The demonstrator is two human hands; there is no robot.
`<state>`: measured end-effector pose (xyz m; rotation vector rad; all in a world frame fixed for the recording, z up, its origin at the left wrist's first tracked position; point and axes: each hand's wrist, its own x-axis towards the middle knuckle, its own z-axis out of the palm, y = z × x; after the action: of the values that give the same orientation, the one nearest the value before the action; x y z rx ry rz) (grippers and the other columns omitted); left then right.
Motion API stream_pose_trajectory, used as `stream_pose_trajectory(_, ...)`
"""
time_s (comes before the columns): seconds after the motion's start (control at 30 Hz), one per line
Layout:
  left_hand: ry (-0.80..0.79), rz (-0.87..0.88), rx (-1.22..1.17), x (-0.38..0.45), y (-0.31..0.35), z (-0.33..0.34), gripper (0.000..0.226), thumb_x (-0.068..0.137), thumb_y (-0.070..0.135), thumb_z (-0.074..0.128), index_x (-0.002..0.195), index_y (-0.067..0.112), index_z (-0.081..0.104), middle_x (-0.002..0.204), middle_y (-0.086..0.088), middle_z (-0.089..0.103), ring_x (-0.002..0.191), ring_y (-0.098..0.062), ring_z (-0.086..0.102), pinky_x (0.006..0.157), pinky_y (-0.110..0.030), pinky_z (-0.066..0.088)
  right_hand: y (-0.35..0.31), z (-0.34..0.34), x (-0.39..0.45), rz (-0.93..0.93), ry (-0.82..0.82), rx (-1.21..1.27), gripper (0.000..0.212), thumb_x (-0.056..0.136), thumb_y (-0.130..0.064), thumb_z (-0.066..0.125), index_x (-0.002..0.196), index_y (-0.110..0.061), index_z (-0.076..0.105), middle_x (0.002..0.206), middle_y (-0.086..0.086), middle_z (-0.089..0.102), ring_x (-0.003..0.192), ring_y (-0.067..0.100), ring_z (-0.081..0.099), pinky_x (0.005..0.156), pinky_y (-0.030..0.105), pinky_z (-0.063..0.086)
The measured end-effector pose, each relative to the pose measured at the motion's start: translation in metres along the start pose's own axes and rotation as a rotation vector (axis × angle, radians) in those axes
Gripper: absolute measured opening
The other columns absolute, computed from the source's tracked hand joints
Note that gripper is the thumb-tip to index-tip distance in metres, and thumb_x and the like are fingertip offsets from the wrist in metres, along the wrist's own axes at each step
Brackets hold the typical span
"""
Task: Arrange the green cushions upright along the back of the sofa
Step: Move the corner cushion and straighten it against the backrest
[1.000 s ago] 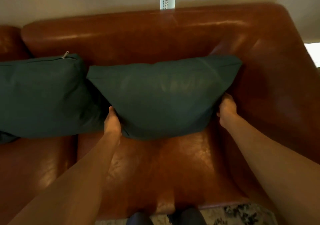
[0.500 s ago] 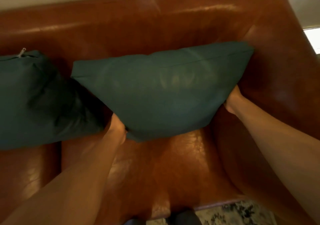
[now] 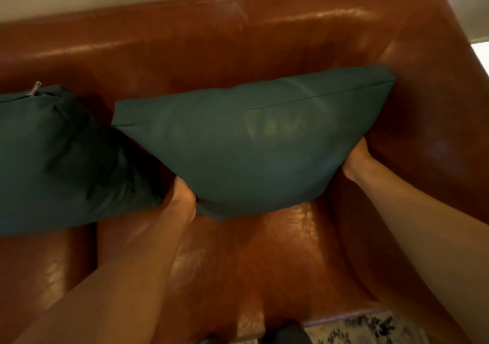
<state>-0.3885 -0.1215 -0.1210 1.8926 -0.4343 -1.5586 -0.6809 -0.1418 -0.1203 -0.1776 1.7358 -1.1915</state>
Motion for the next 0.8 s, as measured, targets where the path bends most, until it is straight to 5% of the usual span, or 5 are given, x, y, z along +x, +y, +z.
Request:
stream_pose_trajectory(0.17,0.146,-0.042,-0.185,0.012,-0.002,-0.004,0.042,0.1,0.044,0.042,0.131,0.02,0.058,0.132,0.0,0.062,0.123,-0.025,0.055,0.093,-0.035,0.045,0.024,-0.007,-0.005,0.089,0.117,-0.002,0.051,0.094,-0.055,0.042,0.123,-0.019,0.063,0.123,-0.002,0.066,0.117,0.021,0.06,0.102,0.039,0.048)
stream_pose_trajectory(0.27,0.177,-0.001,-0.041,0.008,0.0,-0.016,0.041,0.095,0.053,0.045,0.121,0.025,0.064,0.12,0.006,0.064,0.118,-0.021,0.056,0.095,-0.035,0.045,0.038,-0.012,-0.021,0.184,0.15,-0.037,0.052,0.095,-0.052,0.039,0.13,-0.019,0.058,0.132,0.003,0.06,0.123,0.024,0.055,0.108,0.043,0.042)
stream_pose_trajectory(0.4,0.154,-0.011,0.084,-0.021,0.013,-0.037,0.049,0.102,0.043,0.037,0.136,0.013,0.054,0.14,-0.008,0.057,0.124,-0.029,0.056,0.104,-0.037,0.044,0.049,-0.013,-0.054,0.235,0.127,-0.071,0.047,0.099,-0.044,0.035,0.138,-0.021,0.05,0.143,0.004,0.052,0.128,0.026,0.051,0.099,0.038,0.042)
stream_pose_trajectory(0.57,0.007,-0.079,0.151,-0.082,0.014,-0.047,0.049,0.104,0.04,0.034,0.15,0.027,0.034,0.151,0.0,0.046,0.131,-0.031,0.052,0.111,-0.046,0.032,0.047,-0.012,-0.105,0.308,-0.01,-0.161,0.048,0.103,-0.037,0.035,0.144,-0.014,0.04,0.144,0.012,0.048,0.128,0.032,0.051,0.099,0.044,0.042)
stream_pose_trajectory(0.8,-0.028,-0.013,0.133,-0.143,0.012,-0.067,0.041,0.102,0.038,0.04,0.14,0.023,0.046,0.142,-0.003,0.053,0.122,-0.025,0.055,0.108,-0.044,0.033,0.049,0.019,-0.193,0.152,-0.244,-0.328,0.043,0.1,-0.03,0.045,0.14,-0.012,0.045,0.141,0.009,0.052,0.13,0.026,0.05,0.111,0.039,0.037)
